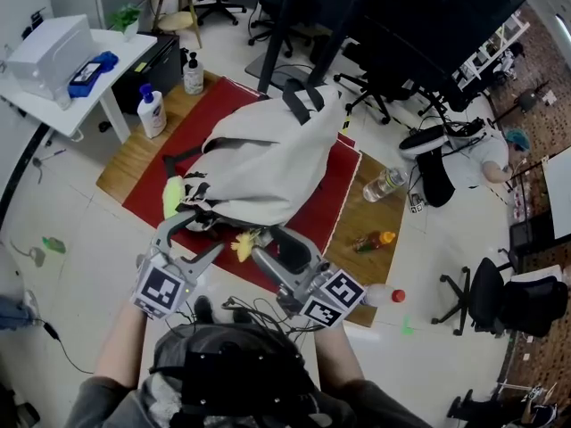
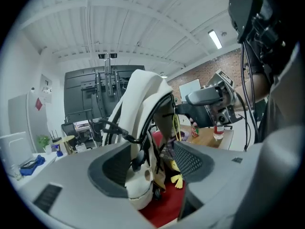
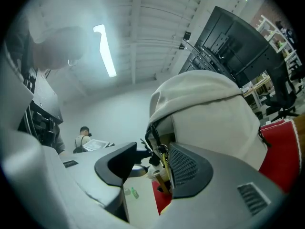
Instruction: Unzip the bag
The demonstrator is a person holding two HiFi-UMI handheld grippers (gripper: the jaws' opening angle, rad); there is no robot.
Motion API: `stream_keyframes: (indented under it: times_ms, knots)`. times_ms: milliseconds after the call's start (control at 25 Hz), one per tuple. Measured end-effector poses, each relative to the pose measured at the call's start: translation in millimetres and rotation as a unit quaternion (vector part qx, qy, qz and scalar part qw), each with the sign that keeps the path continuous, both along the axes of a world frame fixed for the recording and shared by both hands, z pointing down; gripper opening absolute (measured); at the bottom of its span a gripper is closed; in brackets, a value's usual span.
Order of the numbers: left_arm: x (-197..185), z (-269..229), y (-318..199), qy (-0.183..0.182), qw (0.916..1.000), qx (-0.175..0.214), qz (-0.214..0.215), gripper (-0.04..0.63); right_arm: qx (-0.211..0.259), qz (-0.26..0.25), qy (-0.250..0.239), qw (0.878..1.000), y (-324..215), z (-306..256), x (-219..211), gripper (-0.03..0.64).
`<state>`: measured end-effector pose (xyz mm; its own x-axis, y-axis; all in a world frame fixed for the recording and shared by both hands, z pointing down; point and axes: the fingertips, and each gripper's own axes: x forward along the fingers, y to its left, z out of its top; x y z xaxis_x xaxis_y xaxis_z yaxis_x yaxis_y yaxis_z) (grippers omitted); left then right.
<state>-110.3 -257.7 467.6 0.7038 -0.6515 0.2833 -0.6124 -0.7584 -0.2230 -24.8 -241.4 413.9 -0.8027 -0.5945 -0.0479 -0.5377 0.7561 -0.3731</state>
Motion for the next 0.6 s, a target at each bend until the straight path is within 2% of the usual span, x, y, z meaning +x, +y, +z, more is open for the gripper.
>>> stream_keyframes:
  times_ms: [160,320,440,600]
  knots:
    - [-3.2,-30.1,18.8,0.033,0.9993,0.02,0.002,0.321,0.039,0.034,0.026,0.998,3.0,-14.5,21.8,0.213]
    - [-8.9,-66.5,29.4,0.09,0.9949,0.041,-0.021,0.321,0.074,0.055,0.03,0.995,6.9,-35.5,39.6,0.213]
    - [-8.4,-83.6,34.4,0.112,0.9921,0.046,-0.032,0.321,0.092,0.059,0.033,0.993,12.5,-45.5,41.4,0.213]
    - [-7.8,-102.0,38.7,0.138,0.988,0.054,-0.044,0.288,0.114,0.049,0.023,0.992,22.7,-61.7,34.4,0.204]
